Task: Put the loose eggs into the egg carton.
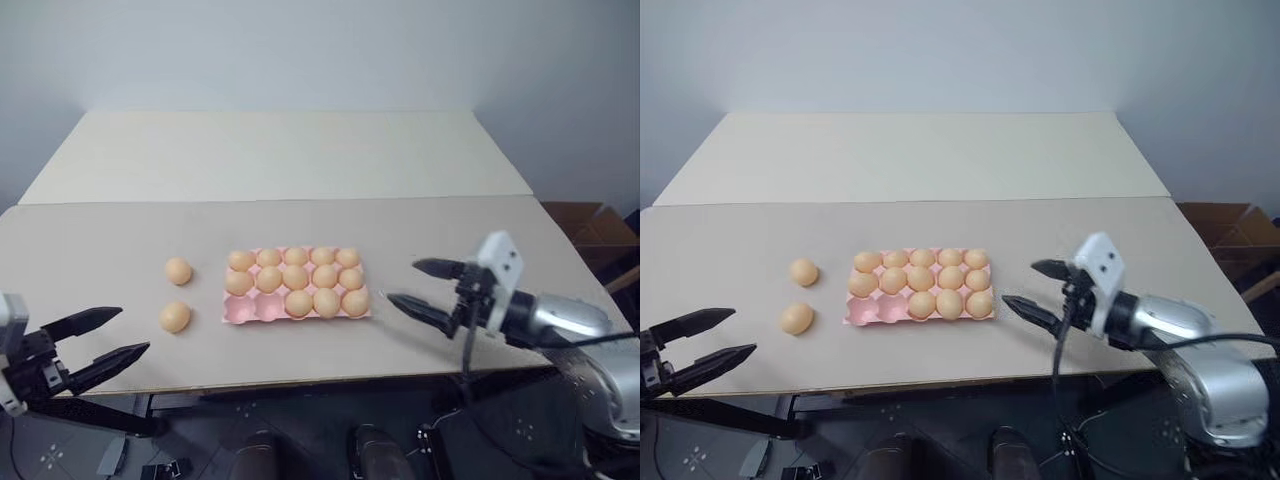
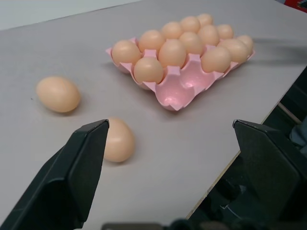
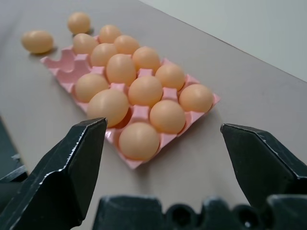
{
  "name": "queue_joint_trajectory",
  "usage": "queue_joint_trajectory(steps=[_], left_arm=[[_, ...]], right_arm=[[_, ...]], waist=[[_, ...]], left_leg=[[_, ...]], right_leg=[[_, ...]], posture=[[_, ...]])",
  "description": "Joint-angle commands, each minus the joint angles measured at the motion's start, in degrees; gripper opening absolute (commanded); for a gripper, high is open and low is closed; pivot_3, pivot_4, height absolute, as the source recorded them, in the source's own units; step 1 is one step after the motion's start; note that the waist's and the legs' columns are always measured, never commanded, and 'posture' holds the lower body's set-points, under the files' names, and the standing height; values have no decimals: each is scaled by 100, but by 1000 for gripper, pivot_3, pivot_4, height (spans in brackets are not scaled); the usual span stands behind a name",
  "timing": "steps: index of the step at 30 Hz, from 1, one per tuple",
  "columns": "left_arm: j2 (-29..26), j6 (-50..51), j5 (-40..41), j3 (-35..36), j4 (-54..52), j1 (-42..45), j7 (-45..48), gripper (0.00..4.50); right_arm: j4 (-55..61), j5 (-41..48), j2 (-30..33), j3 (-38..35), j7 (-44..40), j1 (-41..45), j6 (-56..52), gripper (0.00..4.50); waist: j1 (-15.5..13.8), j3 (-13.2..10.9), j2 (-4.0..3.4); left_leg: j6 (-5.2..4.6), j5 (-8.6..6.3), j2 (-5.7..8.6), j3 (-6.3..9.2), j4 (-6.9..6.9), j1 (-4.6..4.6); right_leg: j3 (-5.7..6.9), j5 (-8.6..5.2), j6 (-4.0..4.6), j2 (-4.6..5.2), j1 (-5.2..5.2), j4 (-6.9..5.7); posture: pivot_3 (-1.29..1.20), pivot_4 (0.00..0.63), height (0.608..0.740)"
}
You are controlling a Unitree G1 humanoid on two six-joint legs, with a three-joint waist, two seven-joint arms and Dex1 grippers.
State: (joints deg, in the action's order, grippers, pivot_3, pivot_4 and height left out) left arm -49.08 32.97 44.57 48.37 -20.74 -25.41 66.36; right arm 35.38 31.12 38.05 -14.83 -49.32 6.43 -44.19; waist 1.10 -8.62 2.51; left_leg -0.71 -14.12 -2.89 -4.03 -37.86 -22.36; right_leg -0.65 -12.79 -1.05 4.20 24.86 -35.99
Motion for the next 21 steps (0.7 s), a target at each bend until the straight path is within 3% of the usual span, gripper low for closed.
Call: queue_joint_trajectory(steps=[1,6,11,16,21], left_arm=[[171,-165,-22,155,-19,-87,-57,4500],[465,-177,-93,64,-288,-161,-413,4500],[873,749,-223,-67,-1266,-294,-2197,4500],[1154,1319,-443,-769,-1679,-66,-3321,4500],[1297,1731,-928,-1726,-1444,896,-4440,4500]], right_arm=[[-108,1,260,-338,-624,-461,955,4451],[-364,-70,440,-303,-690,-628,1390,4451],[-417,-5,553,-335,-655,-598,1463,4451],[-527,39,645,-257,-636,-407,1462,4451],[-597,1,658,-100,-514,-156,1396,4451]], waist=[[6,-2,-3],[-24,-4,0],[-53,-4,-1],[-62,-3,2],[-119,-3,2]], left_leg=[[0,0,-2,0,0,12],[3,1,-2,-2,-1,58],[4,2,1,12,-1,54],[3,1,10,21,-1,37],[3,4,11,16,-2,44]], right_leg=[[0,-17,12,-1,-11,0],[-5,-20,15,11,-51,4],[-12,-17,10,18,-54,12],[-14,-2,24,17,-52,17],[-8,-5,20,9,-57,11]], posture=[[0,150,740],[0,150,740],[0,150,740],[0,150,740],[0,150,740]])
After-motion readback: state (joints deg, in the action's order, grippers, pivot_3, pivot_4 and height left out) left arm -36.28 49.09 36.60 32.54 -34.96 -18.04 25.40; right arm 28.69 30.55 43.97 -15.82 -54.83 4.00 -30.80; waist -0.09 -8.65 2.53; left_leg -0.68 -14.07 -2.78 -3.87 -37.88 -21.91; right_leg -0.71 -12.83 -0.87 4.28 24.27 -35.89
